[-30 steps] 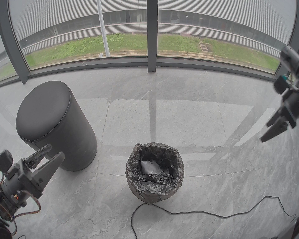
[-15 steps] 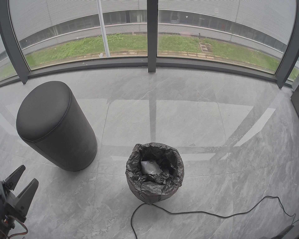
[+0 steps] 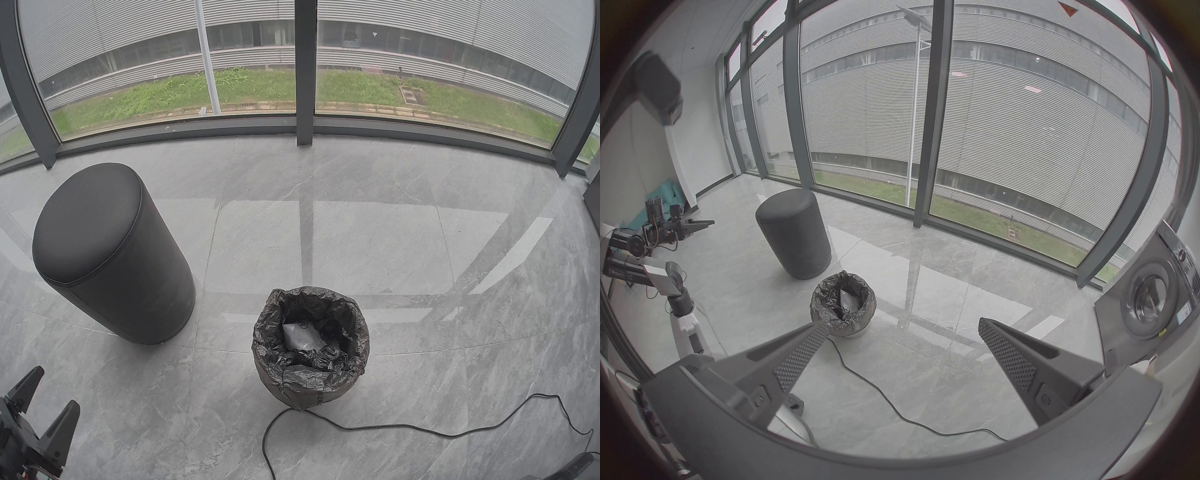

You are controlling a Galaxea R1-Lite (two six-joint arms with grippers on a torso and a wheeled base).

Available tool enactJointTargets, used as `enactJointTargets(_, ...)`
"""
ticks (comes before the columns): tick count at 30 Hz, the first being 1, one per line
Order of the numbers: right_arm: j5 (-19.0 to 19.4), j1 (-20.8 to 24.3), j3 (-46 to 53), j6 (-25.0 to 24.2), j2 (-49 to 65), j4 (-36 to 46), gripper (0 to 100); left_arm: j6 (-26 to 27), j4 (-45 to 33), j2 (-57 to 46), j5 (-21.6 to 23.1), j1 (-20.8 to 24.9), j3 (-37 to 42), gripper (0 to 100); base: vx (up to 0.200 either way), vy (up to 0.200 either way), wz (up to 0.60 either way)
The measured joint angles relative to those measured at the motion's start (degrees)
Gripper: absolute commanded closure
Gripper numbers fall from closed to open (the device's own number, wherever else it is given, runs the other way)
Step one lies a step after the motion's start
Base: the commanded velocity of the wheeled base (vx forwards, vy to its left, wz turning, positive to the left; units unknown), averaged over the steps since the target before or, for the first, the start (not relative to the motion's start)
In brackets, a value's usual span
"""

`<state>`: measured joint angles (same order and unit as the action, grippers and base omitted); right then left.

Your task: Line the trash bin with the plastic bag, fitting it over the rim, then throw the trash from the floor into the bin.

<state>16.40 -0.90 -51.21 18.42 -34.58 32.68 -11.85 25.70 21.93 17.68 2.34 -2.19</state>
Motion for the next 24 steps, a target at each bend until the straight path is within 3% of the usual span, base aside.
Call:
enactJointTargets(7, -1.27, -1.24, 20.19, -4.22, 9.62, -14.41, 0, 6.06, -7.97, -5.34, -0.28, -1.77, 0.72, 0, 0.000, 0.000, 0.00)
enactJointTargets(12, -5.60, -2.07, 34.35, -11.97, 16.31, -24.42, 0, 11.31, -13.74, -10.12, 0.82, -2.13, 1.05, 0, 0.000, 0.000, 0.00)
enactJointTargets(16, -8.98, -2.73, 44.28, -16.94, 21.60, -31.67, 0, 12.39, -17.98, -14.67, 0.50, -2.10, 1.18, 0, 0.000, 0.000, 0.00)
enactJointTargets(19, -10.74, -3.08, 48.13, -17.31, 24.48, -33.34, 0, 11.25, -19.57, -17.30, -4.18, -2.05, 1.21, 0, 0.000, 0.000, 0.00)
enactJointTargets(24, -13.69, -3.41, 49.87, -17.25, 27.26, -32.78, 0, 9.39, -21.08, -19.79, -19.50, -2.01, 1.21, 0, 0.000, 0.000, 0.00)
